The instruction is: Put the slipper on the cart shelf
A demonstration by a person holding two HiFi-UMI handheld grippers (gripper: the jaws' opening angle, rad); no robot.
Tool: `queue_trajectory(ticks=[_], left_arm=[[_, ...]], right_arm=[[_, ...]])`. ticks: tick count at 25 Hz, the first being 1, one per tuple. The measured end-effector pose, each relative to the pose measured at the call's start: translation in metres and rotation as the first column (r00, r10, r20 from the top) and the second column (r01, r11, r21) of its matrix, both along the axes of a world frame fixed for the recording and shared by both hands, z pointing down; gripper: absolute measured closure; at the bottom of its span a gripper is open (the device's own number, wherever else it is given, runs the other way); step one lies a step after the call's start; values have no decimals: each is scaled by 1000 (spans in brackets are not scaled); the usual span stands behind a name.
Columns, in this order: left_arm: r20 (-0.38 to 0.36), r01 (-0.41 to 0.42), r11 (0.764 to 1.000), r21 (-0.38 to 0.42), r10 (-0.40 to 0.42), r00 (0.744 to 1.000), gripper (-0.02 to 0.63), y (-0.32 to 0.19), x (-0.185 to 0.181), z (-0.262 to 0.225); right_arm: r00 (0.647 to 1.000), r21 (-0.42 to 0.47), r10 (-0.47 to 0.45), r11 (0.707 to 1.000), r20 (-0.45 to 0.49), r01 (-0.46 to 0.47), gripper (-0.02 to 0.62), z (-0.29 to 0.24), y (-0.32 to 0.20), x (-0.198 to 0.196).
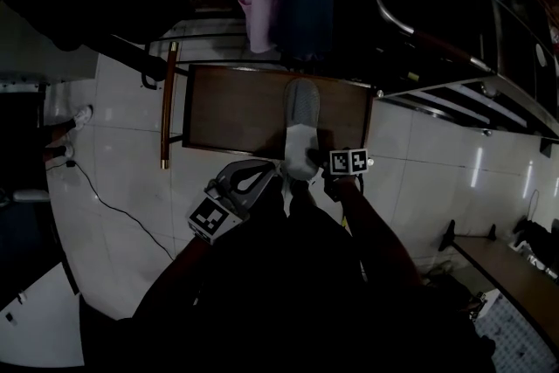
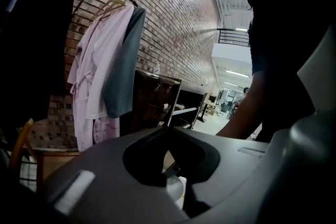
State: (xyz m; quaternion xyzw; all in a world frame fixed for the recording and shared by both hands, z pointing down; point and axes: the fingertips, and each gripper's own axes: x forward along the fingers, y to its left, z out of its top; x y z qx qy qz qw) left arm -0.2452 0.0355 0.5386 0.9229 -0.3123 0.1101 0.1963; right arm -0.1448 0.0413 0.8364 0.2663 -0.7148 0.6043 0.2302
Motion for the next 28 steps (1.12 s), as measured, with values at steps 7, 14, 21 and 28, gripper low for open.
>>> queue_trajectory(ticks=[7, 14, 21, 28], left_arm=[[-5, -40, 998, 38, 41, 999, 604, 3, 11, 1], [-17, -89, 992, 85, 91, 996, 604, -8, 28, -18], [-57, -110, 988, 112, 117, 991, 604, -26, 42, -49], [-99, -132, 977, 169, 150, 984, 604, -41, 60, -103]], right_arm=[[995, 88, 49, 995, 90, -57, 534, -50, -2, 11], [986, 240, 65, 965, 154, -101, 534, -131, 4, 27], [986, 444, 13, 892, 165, -86, 534, -219, -15, 34], [982, 676, -22, 728, 186, -112, 534, -328, -51, 32]])
